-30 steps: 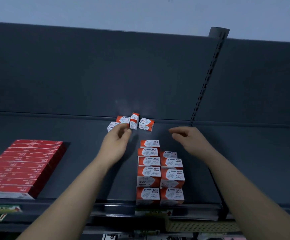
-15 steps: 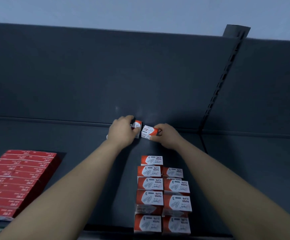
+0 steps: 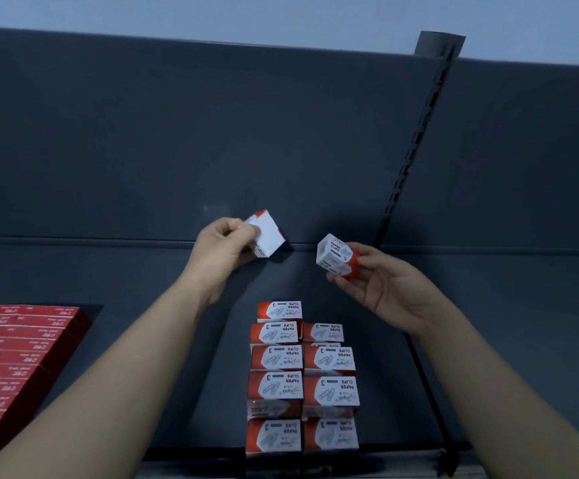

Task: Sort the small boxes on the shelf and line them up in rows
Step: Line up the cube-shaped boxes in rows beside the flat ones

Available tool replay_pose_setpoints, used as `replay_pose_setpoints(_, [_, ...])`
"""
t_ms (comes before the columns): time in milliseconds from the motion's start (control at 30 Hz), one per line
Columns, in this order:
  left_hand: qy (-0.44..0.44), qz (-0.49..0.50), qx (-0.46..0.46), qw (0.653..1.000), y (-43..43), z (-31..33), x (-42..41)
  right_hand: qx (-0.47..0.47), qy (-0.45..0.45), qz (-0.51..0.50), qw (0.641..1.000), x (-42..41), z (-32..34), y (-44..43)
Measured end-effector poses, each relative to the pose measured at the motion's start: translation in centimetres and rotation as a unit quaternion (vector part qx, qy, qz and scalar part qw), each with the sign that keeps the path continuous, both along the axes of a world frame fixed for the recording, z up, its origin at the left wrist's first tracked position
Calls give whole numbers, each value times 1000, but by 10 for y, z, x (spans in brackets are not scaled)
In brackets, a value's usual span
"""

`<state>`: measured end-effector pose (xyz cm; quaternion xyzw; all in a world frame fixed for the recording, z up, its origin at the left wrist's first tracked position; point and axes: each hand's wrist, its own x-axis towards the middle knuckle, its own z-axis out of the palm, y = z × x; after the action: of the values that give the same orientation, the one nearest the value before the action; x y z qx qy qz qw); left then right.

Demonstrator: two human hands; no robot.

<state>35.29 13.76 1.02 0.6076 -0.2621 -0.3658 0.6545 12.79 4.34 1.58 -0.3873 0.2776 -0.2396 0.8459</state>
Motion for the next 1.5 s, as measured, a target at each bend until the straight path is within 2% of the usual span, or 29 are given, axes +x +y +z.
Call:
replay_pose_setpoints(67, [102, -37, -58, 992, 7, 6, -5, 23, -12, -4, 1000, -10, 0, 8])
replay_pose_setpoints(133, [144, -71, -83, 983, 16, 14, -14, 19, -6, 1, 1000, -16, -1, 16])
replay_pose_setpoints(333, [63, -88, -47, 993, 35, 17, -25, -33, 19, 10, 999, -25, -1, 30])
replay_pose_setpoints(433, [82, -94, -55, 991, 42, 14, -23, -135, 78, 0, 988, -31, 0, 36])
replay_pose_setpoints(567, [92, -92, -43, 991, 50, 15, -24, -258, 161, 8, 953, -40, -1, 50])
replay_pose_setpoints(700, [63, -83, -37, 994, 56, 14, -23, -278, 176, 21, 944, -41, -2, 64])
replay_pose_setpoints(800, [72, -83, -40, 993, 60, 16, -26, -282, 182, 24, 942, -40, -5, 70])
replay_pose_setpoints(1000, [28, -113, -40, 992, 64, 19, -32, -312, 217, 37, 924, -42, -9, 74])
replay_pose_setpoints(1267, [-71, -131, -13, 989, 58, 28, -47, -338, 217, 57, 914, -41, -8, 68])
replay_pose_setpoints(1500, [-209, -208, 9, 956, 42, 42, -72, -389, 170, 26, 905, -29, 11, 56])
